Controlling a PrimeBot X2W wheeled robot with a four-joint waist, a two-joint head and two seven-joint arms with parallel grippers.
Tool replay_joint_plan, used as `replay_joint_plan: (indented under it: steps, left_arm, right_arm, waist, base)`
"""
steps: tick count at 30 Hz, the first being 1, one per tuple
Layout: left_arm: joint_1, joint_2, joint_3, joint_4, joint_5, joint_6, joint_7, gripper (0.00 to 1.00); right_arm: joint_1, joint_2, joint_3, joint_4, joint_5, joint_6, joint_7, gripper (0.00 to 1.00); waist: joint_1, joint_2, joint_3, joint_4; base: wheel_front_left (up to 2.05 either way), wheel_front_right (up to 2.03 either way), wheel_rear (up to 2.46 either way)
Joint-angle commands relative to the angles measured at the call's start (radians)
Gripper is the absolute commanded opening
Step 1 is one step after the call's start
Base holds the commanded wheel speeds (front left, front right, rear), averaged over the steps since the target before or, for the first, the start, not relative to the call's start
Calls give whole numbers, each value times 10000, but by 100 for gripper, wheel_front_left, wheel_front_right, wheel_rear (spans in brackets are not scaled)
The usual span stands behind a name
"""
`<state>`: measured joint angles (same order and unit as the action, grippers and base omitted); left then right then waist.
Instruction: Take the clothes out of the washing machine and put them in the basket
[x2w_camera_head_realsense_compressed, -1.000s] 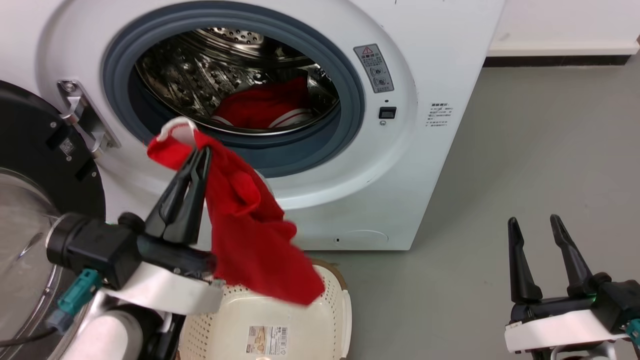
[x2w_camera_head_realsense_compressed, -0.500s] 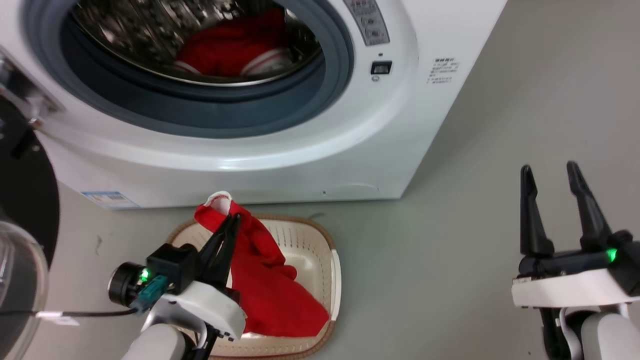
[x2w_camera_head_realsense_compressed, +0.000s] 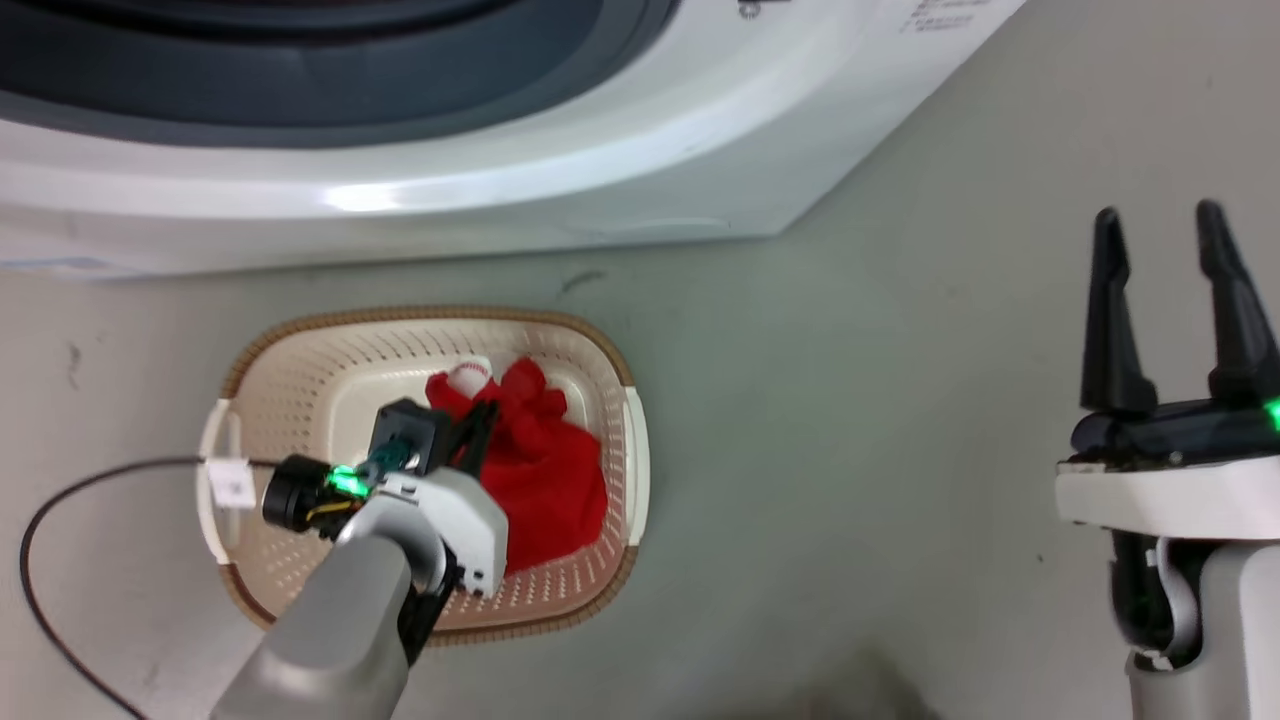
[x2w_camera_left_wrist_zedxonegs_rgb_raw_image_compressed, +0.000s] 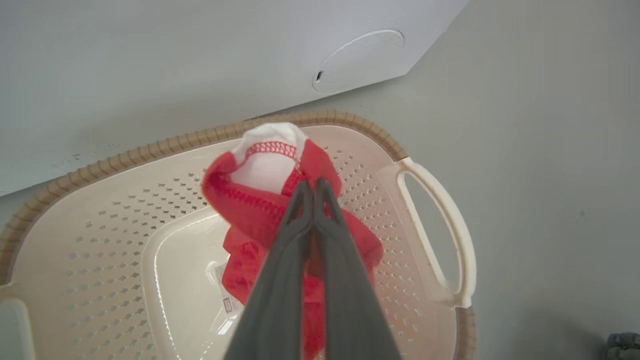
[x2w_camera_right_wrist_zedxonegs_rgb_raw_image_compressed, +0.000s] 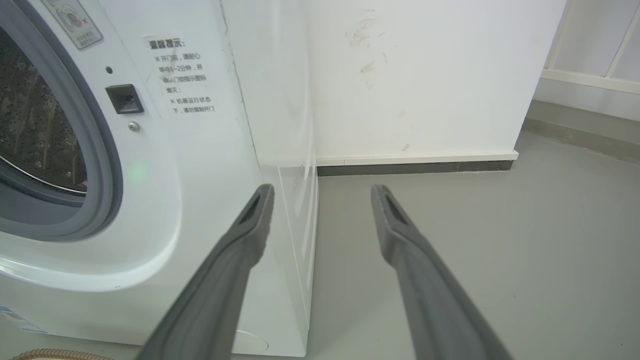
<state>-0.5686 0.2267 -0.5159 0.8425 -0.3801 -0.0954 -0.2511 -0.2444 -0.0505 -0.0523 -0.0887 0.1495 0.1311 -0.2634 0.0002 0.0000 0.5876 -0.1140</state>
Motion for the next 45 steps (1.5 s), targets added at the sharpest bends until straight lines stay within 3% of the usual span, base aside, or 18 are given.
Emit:
replay_joint_plan:
  steps: [1,9,17,18,19,20,25,34,45]
  left_arm:
    - [-323,-71,-95,288,88,-13,-58,0]
    - [-2312,-359,-710,3247,680,-54,619,0]
    - [-2838,-293,-1486,4309,1197,-144,2256,0]
    - [-2811,-302,-1544,4342,1198,-168,2536,19]
    - [-2817,-305,-1600,4357,1207,-185,2686,98]
    - [-2829,-326,-1593,4373,1141,-204,2753,100]
    - [-2601,-558,-1666,4408,1021,-253,2526,100]
    - [-1638,-981,-1712,4428,677,-309,907,100]
    - [-213,-891,-1358,3777,-57,-311,-131,100]
  right_arm:
    - [-190,8,-64,-55,78,-7,-21,100]
    - [-608,10,-193,-264,347,-7,-21,100]
    - [-857,10,-208,-279,609,-7,-21,100]
    - [-858,10,-196,-265,621,-7,-21,100]
    - [-860,10,-196,-247,627,-7,-21,100]
    - [-864,10,-190,-220,615,-7,-21,100]
    - [-830,8,-121,-95,511,-7,-21,100]
    - [-120,7,-100,238,123,-7,-21,100]
    - [988,7,-17,510,-79,-7,-21,100]
  waist:
    - [-2,0,786,-260]
    - [-2,0,2158,-639]
    - [-2,0,2801,-861]
    - [-2,0,2806,-858]
    - [-2,0,2798,-843]
    - [-2,0,2772,-815]
    - [-2,0,2239,-626]
    - [-2,0,298,-72]
    - [-2,0,-1811,450]
  base:
    - [0,0,0]
    - [0,0,0]
    - [0,0,0]
    - [0,0,0]
    - [0,0,0]
    - [0,0,0]
    - [0,0,0]
    - [0,0,0]
    - [0,0,0]
